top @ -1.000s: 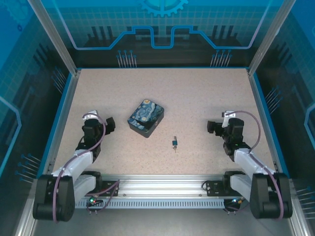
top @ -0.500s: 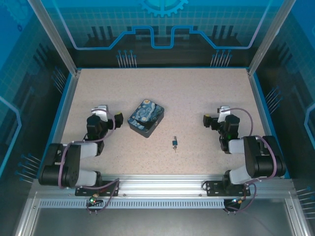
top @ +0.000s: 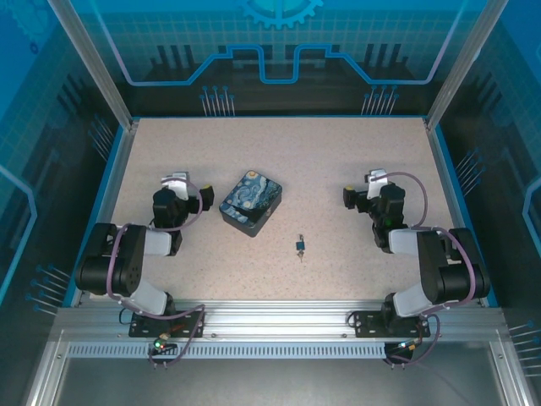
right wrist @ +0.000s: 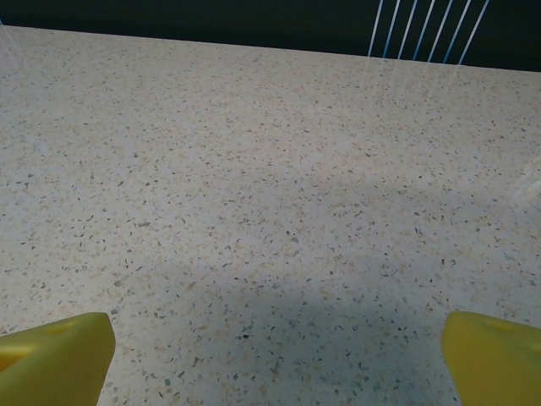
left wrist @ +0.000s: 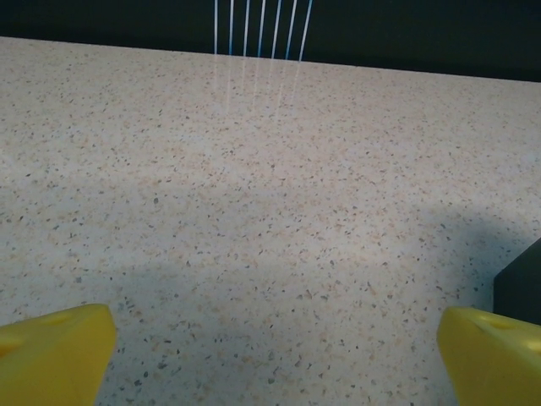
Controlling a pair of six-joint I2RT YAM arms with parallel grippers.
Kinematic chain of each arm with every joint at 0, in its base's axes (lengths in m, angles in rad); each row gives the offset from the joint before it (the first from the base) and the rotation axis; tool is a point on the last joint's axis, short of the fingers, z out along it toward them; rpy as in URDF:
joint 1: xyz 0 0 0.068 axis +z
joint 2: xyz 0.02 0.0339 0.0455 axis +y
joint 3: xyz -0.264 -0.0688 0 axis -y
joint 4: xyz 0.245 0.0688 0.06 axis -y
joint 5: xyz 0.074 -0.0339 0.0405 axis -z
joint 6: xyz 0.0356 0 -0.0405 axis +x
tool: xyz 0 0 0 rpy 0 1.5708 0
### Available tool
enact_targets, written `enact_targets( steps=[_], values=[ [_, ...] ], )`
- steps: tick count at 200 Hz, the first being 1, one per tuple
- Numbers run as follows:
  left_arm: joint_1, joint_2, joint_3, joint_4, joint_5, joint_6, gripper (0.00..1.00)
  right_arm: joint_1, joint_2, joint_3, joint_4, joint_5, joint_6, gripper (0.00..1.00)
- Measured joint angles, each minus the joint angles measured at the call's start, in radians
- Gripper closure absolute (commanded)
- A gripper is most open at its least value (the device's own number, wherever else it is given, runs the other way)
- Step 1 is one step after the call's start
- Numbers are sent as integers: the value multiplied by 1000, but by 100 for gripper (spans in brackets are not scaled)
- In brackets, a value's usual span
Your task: Unlock a padlock with a key
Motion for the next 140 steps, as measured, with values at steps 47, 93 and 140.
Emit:
enact_targets(
  steps=[47,93,140],
  values=[
    [0,0,0,-14,0,0,1,0,0,0,-7,0,-7,0],
    [0,0,0,-14,0,0,1,0,0,0,-7,0,-8,0],
    [0,0,0,-14,0,0,1,0,0,0,-8,1,-8,0]
  ],
)
